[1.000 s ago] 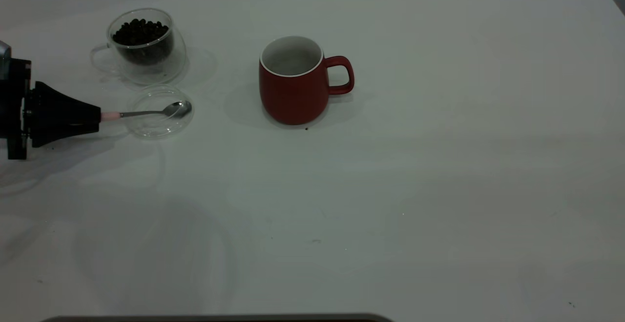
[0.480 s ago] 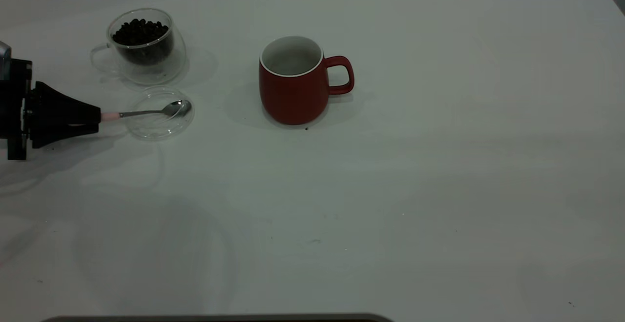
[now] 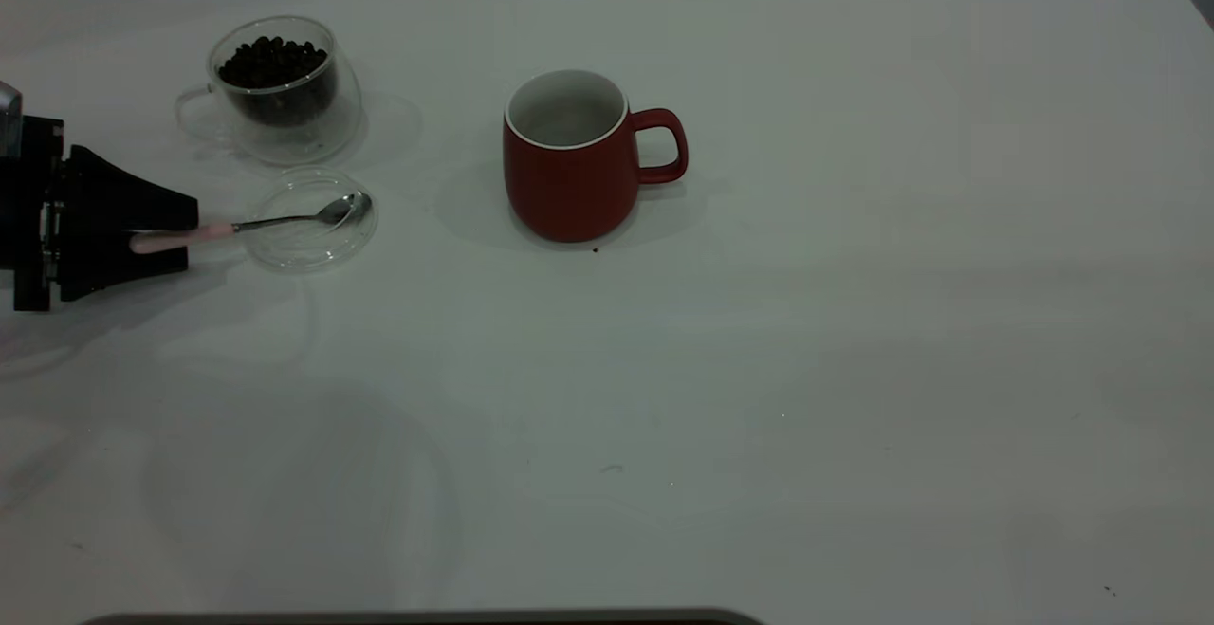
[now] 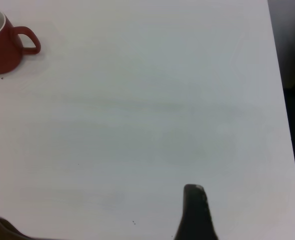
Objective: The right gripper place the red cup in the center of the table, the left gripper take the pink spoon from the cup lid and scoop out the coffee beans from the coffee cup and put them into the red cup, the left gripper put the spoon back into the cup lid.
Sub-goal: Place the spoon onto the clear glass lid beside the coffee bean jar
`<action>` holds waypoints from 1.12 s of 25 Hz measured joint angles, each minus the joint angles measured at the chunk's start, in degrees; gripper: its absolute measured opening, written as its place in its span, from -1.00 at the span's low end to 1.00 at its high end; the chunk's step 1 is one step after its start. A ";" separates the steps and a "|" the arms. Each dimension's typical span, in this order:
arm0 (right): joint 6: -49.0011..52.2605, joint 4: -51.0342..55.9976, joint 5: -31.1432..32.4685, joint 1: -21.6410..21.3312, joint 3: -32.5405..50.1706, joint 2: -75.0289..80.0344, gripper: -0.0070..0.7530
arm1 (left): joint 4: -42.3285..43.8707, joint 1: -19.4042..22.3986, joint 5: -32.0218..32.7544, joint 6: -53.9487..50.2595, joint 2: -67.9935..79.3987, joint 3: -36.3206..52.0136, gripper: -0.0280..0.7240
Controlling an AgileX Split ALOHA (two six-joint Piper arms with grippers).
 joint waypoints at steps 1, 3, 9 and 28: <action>0.00 0.00 0.00 0.00 0.00 0.00 0.57 | 0.05 0.00 0.00 0.00 0.00 -0.02 0.35; 0.00 0.00 0.00 0.00 0.00 0.00 0.57 | 0.63 0.11 0.00 -0.49 0.00 -0.57 0.35; 0.00 0.00 0.00 0.00 0.00 0.00 0.57 | 8.61 0.81 0.10 -8.23 0.00 -5.55 0.35; 0.00 0.00 0.00 0.00 0.00 0.00 0.57 | 34.19 -1.47 10.65 -37.80 -1.05 -30.25 0.36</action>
